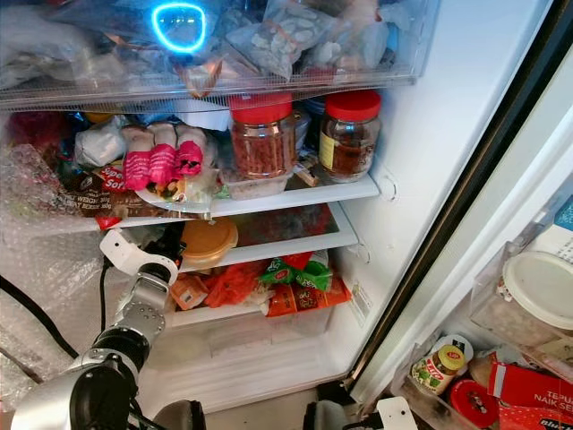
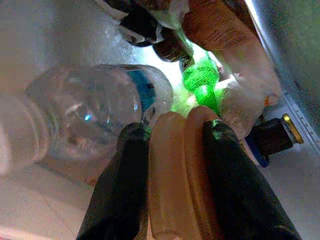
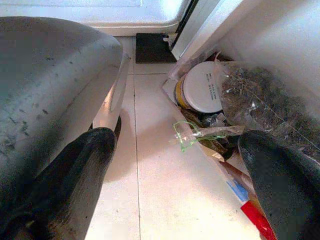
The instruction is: Restocking fridge
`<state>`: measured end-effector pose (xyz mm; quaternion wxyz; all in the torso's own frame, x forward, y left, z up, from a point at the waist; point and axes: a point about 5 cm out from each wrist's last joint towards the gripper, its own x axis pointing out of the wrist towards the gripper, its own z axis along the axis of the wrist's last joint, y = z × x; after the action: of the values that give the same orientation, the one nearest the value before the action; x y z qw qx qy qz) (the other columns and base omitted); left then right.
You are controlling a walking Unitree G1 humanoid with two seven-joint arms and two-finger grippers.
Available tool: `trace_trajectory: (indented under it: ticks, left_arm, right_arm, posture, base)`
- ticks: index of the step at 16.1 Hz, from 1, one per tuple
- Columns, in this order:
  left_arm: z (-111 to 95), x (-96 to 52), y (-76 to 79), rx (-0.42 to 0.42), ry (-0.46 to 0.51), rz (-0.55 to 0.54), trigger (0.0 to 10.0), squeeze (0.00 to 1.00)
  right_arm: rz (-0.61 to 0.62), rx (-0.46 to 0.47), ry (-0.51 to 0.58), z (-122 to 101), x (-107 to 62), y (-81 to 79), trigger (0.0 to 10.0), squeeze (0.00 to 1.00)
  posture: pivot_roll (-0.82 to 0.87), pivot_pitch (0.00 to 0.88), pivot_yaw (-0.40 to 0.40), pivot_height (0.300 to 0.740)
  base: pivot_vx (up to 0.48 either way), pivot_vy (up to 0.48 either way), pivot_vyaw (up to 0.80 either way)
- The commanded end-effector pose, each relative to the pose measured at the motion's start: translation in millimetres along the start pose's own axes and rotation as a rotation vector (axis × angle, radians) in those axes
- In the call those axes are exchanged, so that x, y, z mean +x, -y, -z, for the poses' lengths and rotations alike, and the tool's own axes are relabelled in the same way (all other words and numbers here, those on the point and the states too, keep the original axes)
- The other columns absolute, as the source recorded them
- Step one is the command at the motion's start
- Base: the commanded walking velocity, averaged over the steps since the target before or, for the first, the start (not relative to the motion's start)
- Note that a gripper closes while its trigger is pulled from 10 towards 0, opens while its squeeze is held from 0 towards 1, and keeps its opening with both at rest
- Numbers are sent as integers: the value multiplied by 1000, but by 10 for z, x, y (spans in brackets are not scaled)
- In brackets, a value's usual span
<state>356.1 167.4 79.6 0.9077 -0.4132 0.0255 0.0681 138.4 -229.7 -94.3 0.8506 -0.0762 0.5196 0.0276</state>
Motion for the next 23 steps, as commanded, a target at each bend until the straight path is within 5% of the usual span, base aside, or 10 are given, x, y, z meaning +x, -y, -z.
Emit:
trace_trajectory:
  ticks: [1,5,7,11,20,22,23]
  left_arm:
    - [8,32,63,-28,-3,1,10000,0]
    - [57,31,72,-44,-35,12,10000,0]
    - [36,32,59,-60,-18,3,10000,337]
    - [17,34,52,-63,2,-7,10000,267]
    - [-67,58,85,-103,65,4,10000,298]
    - [-64,59,96,-87,63,13,10000,506]
    - [-63,57,96,-74,66,9,10000,1000]
  right_arm:
    - [4,4,-3,19,-5,12,10000,0]
    - [3,-1,-3,23,-8,18,10000,0]
    - [0,-8,0,22,-9,19,10000,0]
    - [0,-10,-3,35,-12,24,10000,0]
    - [-4,-16,-3,49,-15,21,10000,0]
    - [-5,-17,-4,49,-15,21,10000,0]
    - [-4,-17,-4,48,-15,22,10000,0]
  posture:
    - [-163,0,-47,631]
    - [-157,0,-53,631]
    - [-154,0,-55,631]
    - [-156,0,-56,631]
    - [-152,0,-59,631]
    - [-151,0,-59,631]
    - [-150,0,-60,631]
  base:
    - [0,0,0]
    - [0,0,0]
    - [0,0,0]
    - [0,0,0]
    - [0,0,0]
    - [0,0,0]
    - [0,0,0]
